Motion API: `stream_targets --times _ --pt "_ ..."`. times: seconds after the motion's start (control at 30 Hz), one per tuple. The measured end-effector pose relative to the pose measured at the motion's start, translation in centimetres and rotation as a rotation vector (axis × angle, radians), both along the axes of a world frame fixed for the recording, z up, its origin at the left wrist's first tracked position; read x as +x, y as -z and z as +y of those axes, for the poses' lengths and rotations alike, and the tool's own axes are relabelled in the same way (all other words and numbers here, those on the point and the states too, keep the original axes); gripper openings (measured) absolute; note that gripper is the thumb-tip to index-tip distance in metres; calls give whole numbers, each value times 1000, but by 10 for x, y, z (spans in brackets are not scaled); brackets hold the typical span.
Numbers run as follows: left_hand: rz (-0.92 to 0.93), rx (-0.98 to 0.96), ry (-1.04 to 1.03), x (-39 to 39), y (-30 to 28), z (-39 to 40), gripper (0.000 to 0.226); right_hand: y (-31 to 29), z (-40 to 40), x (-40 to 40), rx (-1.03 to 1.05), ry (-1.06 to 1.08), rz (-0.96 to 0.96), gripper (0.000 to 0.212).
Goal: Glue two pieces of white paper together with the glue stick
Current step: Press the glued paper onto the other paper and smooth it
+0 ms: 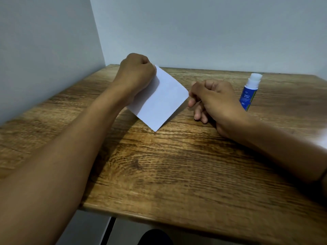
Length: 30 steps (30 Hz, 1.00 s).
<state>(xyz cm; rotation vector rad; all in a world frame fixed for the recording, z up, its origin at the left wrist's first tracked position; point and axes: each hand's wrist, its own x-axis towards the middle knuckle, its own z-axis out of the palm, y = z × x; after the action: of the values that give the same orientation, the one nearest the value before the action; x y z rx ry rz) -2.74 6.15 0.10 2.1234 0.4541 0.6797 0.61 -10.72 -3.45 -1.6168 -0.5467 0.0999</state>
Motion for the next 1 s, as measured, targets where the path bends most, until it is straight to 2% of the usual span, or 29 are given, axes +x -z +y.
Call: stream_targets --times 0.07,0.2,0.3,0.4,0.43,0.5,0.57,0.63,0.7,0.87,1.0 --pt "0 -49 24 2 1 -5 13 0 0 0 4 -8 11 26" --pt "-14 -135 52 3 2 -6 11 1 -2 2 14 28 9 12" --pt "-53 -201 75 3 0 -5 17 0 -2 2 39 -2 48 21" --pt "-55 -175 72 5 1 -6 11 1 -2 2 40 -23 21 24" --pt "-74 -105 52 4 2 -7 10 1 -2 2 52 -24 8 24" --pt "-172 256 15 1 4 -9 14 1 -3 1 75 -26 -14 25" --pt "-273 581 138 -5 3 -16 20 0 -2 1 81 -32 -35 25" --pt "-259 739 324 -9 0 -26 25 1 0 1 77 -40 -61 25" --pt "-227 814 414 -10 -1 -32 27 1 0 1 93 -57 -78 26" --pt "-215 662 405 -11 1 -33 17 2 0 2 105 -71 -87 26" --pt "-265 520 200 -6 1 -32 22 4 2 3 57 -89 -113 27"
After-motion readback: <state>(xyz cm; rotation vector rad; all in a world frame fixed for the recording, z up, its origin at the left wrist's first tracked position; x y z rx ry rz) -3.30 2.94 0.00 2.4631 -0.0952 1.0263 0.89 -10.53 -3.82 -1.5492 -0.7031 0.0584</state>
